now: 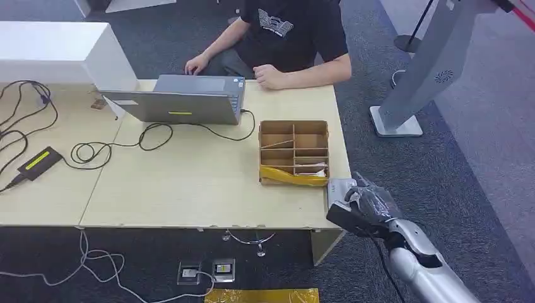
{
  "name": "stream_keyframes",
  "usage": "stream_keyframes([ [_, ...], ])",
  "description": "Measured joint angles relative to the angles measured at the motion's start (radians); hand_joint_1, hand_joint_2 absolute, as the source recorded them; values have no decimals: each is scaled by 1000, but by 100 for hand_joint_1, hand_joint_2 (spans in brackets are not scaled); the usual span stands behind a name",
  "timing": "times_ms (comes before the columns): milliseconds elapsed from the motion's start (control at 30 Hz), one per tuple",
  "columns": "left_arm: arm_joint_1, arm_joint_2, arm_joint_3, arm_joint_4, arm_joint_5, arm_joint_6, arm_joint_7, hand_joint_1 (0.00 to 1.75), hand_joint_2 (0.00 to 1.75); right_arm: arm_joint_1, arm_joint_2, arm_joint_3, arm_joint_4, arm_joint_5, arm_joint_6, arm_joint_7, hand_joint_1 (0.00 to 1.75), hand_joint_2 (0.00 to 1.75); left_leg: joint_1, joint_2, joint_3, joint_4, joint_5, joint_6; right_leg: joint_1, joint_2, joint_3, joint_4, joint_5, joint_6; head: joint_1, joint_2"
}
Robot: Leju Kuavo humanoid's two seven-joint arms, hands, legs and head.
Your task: Pass the card to the sensor for recognition and then transmit it.
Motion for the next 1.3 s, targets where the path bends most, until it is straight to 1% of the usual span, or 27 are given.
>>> stream_keyframes([
  [267, 0, 0, 0, 0, -7, -3, -5, 0, 0, 16, -6, -4, -17, -25, -3, 22, 175, 175, 0, 0, 1, 0, 0, 0, 0, 0, 0, 0, 0, 0, 0, 0],
  [533, 0, 0, 0, 0, -6, 0, -5, 0, 0, 22, -8, -5, -39, -38, 1, 31, 175, 175, 0, 1, 1, 0, 0, 0, 0, 0, 0, 0, 0, 0, 0, 0],
  [833, 0, 0, 0, 0, -5, -6, -5, 0, 0, 15, -5, -14, -64, -40, -5, 20, 175, 175, 0, 1, 0, 0, 0, 0, 0, 0, 1, 0, 0, 0, 0, 0],
  [933, 0, 0, 0, 0, -9, -10, -7, 0, 0, 2, -6, -21, -64, -22, -16, -3, 175, 175, 0, 1, 0, 0, 0, 0, 0, 0, 1, 0, 0, 0, 0, 0],
  [1033, 0, -1, 0, 0, -20, -21, -10, 0, 0, -31, -5, -29, -61, 13, -59, -75, 175, 175, 0, 1, 0, 0, 0, 0, 0, 0, 0, 0, 1, 0, 0, 0],
  [1100, -1, -1, 0, 0, -28, -23, -14, 0, 0, -66, -4, -36, -60, 34, -82, -117, 175, 175, 0, 1, 0, 0, 0, 0, 0, 1, 0, 0, 1, 0, 0, 0],
  [1300, -1, -2, -1, 0, -44, -39, -26, 0, 0, -195, 14, -59, -44, 84, -100, -188, 175, 175, 0, 1, 0, 0, 0, 0, 0, 1, 0, 0, 1, 0, 1, 0],
])
